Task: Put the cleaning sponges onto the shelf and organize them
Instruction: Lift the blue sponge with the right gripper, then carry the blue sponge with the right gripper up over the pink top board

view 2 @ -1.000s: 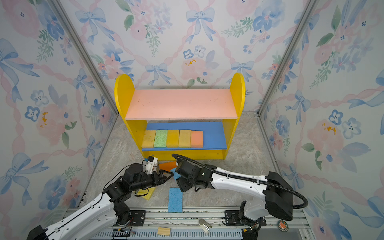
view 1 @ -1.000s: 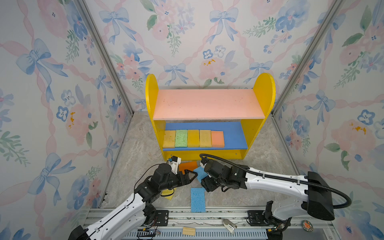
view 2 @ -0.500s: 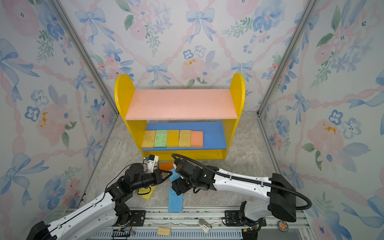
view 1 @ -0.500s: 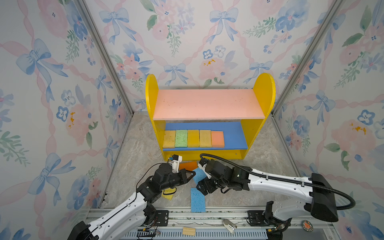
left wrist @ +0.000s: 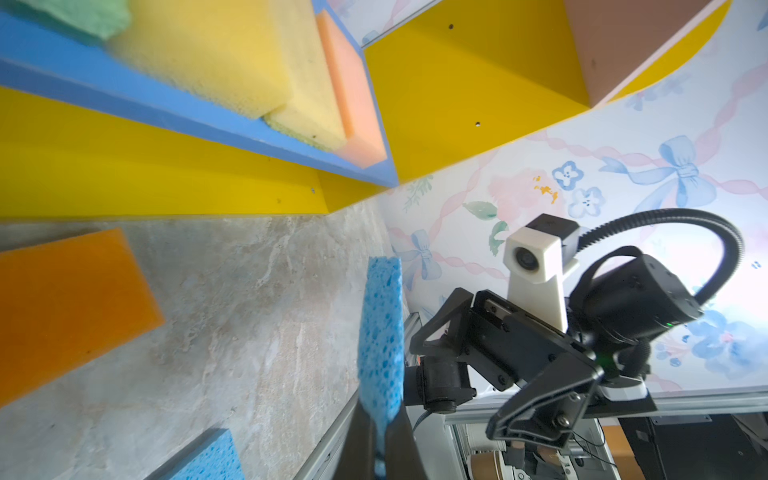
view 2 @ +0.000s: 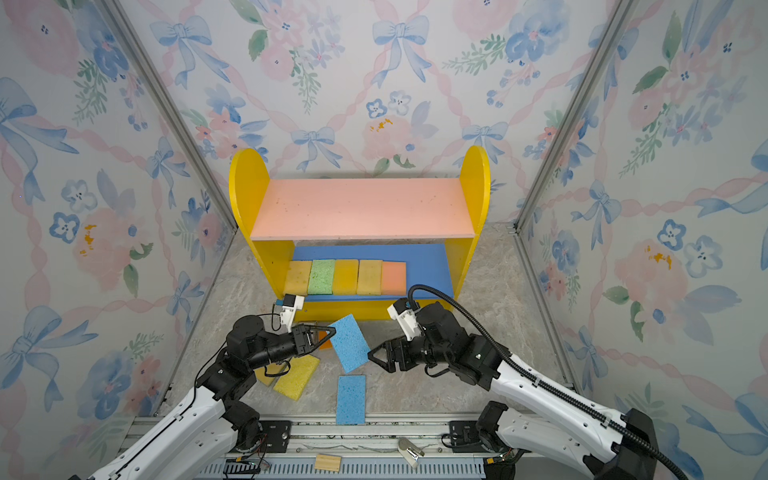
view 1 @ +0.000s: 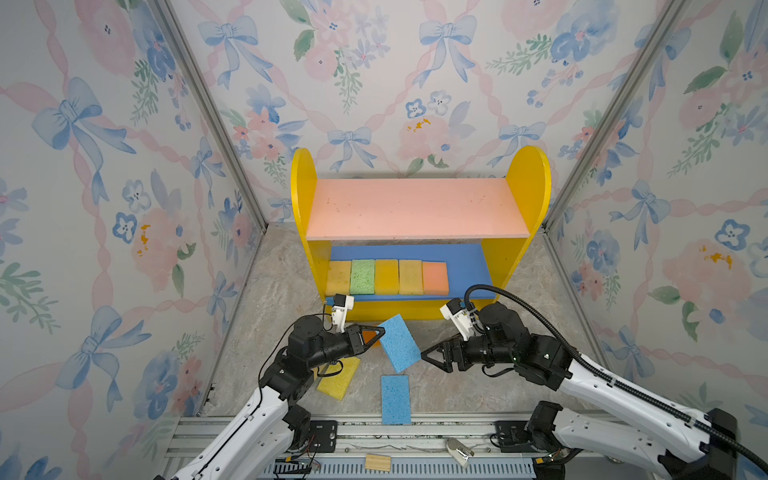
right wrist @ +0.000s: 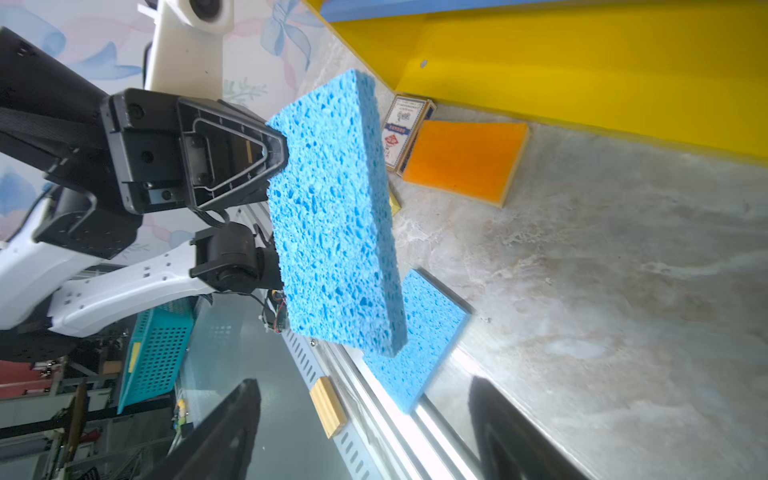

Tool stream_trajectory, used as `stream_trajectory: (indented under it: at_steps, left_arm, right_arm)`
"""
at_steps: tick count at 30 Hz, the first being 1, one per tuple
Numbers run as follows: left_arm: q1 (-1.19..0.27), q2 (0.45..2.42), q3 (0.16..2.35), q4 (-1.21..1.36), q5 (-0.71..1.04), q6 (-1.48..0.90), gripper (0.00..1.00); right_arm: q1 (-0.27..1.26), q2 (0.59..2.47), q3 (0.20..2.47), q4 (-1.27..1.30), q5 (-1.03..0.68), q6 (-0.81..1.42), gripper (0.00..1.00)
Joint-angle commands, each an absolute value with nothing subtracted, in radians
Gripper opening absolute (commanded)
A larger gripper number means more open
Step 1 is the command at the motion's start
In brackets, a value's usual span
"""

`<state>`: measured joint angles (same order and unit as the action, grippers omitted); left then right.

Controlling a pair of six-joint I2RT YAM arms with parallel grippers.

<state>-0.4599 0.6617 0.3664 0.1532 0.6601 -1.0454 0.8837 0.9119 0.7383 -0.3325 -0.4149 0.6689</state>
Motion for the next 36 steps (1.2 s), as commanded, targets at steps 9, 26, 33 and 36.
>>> stream_trajectory:
  at_steps: [9,26,33,36]
  left_arm:
    - [-0.453,0.634,0.355,0.357,0.775,-1.164,0.00]
    - [-0.432,0.624,0.388,0.177,0.735,-1.054,0.73]
    - [-0.322,0.516,0.451,-0.195,0.476,-0.878,0.98]
    - [-0.297,0.512,0.429,-0.239,0.427,-0.870,0.98]
  right_arm:
    - [0.901,0.927,0.724,-0.179,-0.543,0.734,0.53]
    - [0.940,0.949,0.797,-0.235,-0.462,0.722,0.07]
    - [0.944,0.892,0.979,-0.528,-0.271,0.601,0.04]
    - [0.955,0.908,1.089,-0.610,-0.238,0.568,0.03]
